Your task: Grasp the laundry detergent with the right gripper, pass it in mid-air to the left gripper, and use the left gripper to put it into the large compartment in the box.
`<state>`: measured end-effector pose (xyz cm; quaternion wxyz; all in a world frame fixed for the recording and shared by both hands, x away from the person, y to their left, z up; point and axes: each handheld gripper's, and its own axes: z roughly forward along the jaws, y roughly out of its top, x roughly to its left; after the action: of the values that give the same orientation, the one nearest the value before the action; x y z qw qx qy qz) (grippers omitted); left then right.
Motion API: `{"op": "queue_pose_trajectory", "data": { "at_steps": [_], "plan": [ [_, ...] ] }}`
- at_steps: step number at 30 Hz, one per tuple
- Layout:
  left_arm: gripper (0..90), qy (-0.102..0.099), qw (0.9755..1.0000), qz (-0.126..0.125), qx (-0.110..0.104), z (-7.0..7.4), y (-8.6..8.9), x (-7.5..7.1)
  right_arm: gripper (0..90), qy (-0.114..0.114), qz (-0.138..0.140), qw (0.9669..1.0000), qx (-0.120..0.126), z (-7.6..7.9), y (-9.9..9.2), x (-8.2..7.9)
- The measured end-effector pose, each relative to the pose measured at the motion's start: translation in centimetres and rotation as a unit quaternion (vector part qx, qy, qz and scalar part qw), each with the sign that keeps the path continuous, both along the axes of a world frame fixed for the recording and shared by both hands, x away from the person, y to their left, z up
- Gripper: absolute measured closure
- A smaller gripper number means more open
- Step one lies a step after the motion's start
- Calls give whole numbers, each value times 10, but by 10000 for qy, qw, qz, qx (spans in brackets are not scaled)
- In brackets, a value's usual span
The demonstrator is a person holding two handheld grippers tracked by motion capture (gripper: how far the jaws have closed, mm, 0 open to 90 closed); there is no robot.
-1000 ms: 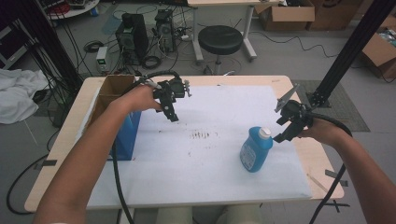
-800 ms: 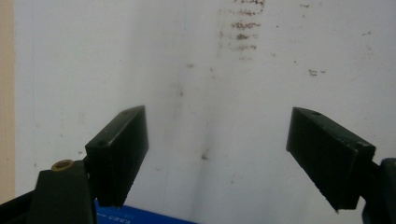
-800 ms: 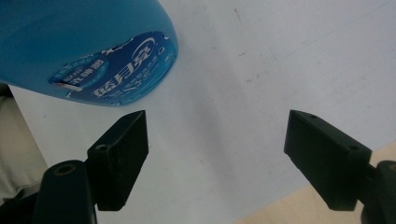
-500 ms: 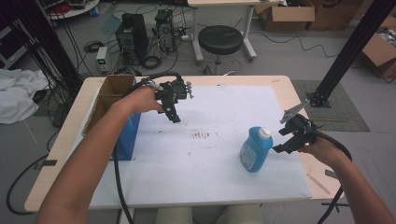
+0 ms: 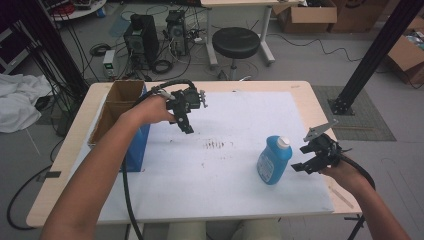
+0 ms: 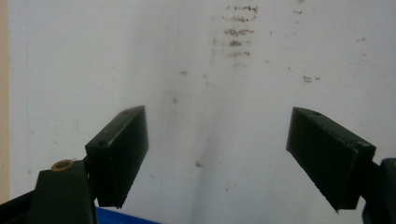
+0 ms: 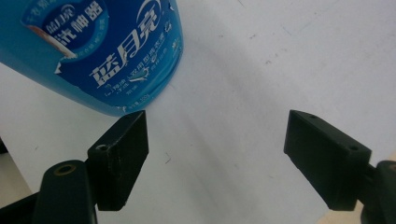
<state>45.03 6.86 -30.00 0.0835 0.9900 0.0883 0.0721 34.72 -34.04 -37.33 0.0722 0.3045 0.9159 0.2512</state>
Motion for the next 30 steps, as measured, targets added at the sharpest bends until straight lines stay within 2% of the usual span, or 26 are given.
{"op": "queue_pose_trajectory", "data": {
  "at_steps": [8, 16, 26, 27, 28, 30],
  "plan": [
    [215, 15, 10000, 14, 20, -4, 0, -2, 217, -199, -510, 9980, 305, -12, -9, -11],
    [216, 38, 10000, 12, 33, -6, 0, -2, 215, -328, -811, 9950, 484, -23, -14, -23],
    [216, 46, 10000, 19, 5, -9, -1, -4, 216, -632, -1259, 9866, 824, -34, -16, -43],
    [215, 46, 10000, 19, 5, -9, -1, -4, 216, -632, -1259, 9866, 824, -34, -16, -43],
    [215, 52, 10000, 23, -5, -10, -1, -5, 216, -663, -1346, 9847, 889, -37, -17, -46],
    [216, 60, 10000, 15, -1, -11, -1, -5, 216, -671, -1413, 9831, 948, -39, -17, -50]
  ]
}}
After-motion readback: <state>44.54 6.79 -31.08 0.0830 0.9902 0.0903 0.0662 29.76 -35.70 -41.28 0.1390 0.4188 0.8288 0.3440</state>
